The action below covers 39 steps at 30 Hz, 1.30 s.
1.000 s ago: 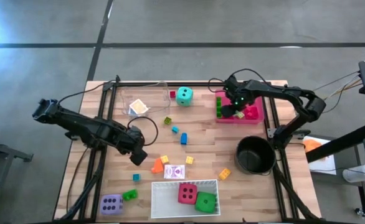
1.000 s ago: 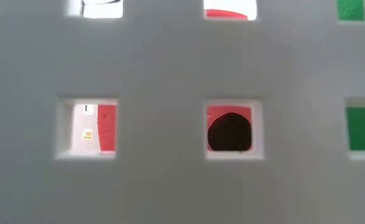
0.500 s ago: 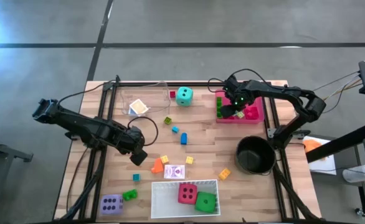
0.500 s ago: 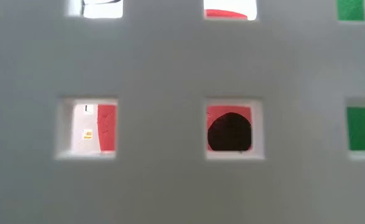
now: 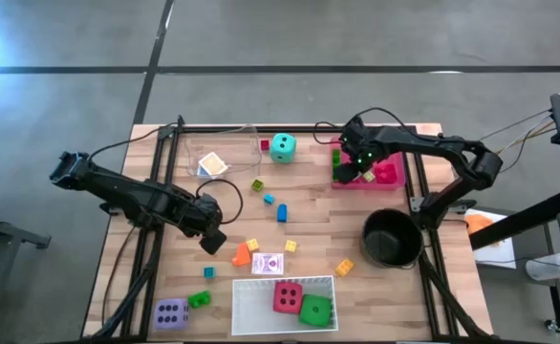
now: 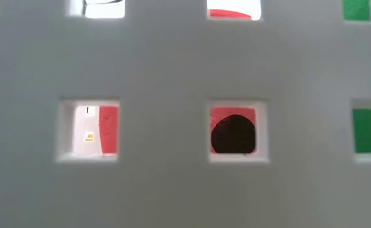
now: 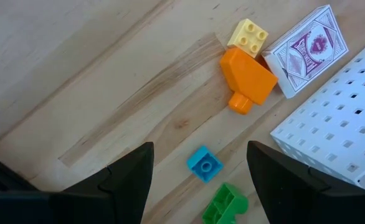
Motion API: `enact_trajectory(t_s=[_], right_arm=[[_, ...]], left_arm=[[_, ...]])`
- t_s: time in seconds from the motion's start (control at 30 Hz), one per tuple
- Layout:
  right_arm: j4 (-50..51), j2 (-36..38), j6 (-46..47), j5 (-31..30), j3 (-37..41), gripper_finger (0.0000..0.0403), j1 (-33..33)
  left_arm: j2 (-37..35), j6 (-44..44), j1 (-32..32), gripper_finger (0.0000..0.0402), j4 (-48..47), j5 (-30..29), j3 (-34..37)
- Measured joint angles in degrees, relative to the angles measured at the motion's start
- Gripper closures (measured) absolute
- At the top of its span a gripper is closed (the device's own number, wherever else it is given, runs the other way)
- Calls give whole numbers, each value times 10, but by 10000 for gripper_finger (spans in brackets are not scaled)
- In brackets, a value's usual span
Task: Pick & Place Toys
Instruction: Put the light blue game piece into the red bin
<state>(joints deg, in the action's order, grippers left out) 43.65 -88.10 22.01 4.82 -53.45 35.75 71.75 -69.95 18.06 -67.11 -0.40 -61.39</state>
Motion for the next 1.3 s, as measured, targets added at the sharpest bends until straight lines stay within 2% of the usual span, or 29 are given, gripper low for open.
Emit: enact_trajectory(t_s=[0.57,1.13,1.3], right_arm=[[-25,-1,-1,30,4,270,-13],[-25,-1,-1,32,12,270,-13],[-26,-1,-1,31,20,201,-13]], left_arm=[[0,0,0,142,2,-2,0],[0,0,0,142,14,-2,0],[0,0,0,142,15,-2,0]])
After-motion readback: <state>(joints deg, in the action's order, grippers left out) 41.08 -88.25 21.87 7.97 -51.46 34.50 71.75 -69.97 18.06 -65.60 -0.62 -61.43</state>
